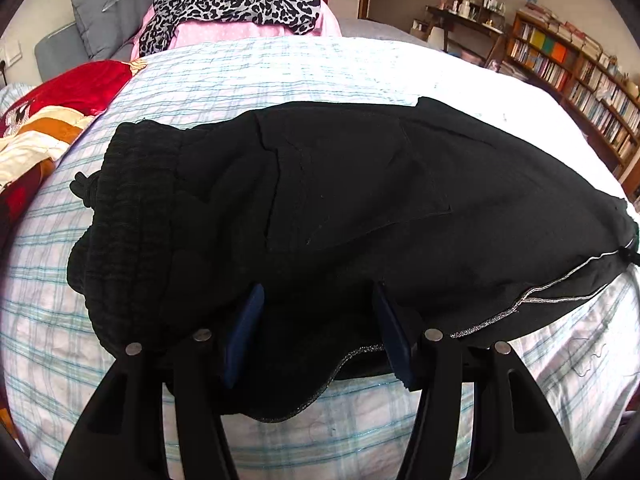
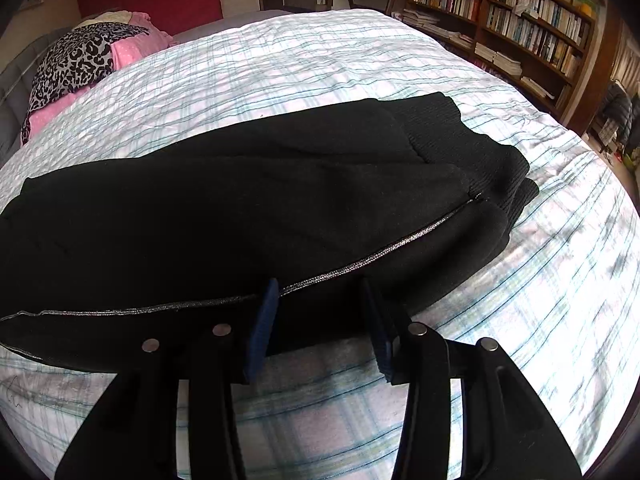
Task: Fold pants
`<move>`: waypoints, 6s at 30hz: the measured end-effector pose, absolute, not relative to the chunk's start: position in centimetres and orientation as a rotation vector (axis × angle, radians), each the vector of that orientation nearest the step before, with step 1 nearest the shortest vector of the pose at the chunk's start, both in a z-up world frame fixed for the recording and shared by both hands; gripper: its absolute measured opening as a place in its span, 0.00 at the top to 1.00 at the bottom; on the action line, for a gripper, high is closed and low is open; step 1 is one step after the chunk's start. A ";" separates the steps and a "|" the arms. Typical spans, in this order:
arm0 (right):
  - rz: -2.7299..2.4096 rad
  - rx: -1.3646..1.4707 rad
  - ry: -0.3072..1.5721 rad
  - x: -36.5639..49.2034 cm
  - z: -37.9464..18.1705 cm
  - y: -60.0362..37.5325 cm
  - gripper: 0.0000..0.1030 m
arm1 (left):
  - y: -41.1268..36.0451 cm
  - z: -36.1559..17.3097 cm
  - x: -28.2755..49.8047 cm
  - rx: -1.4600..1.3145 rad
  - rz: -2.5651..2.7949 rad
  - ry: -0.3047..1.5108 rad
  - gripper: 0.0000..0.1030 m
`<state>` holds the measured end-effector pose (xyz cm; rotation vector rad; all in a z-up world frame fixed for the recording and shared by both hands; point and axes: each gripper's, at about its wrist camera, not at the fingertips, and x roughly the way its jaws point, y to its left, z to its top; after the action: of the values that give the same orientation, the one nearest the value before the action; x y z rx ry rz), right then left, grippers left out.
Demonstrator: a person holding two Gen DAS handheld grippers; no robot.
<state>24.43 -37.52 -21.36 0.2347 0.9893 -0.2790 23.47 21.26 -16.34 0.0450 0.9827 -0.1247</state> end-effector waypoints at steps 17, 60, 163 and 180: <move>-0.425 0.700 0.865 20.7 -18.7 -49.4 0.36 | 8.3 -12.6 23.6 -0.052 -0.393 0.908 0.28; -0.106 0.054 0.594 23.3 -9.0 -30.8 0.87 | -6.1 -9.4 27.7 -0.284 -0.693 1.022 0.15; 0.075 0.195 0.839 23.4 -15.8 -24.8 0.54 | 7.5 -16.0 28.1 -0.446 -0.377 1.113 0.58; 0.142 0.077 0.970 26.7 -20.2 -19.4 0.47 | 15.6 -11.5 23.4 -0.525 -0.131 0.959 0.28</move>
<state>26.71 -19.41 -20.20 0.0770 0.9696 0.1416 23.40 15.59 -11.45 -0.5247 0.9587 -0.1306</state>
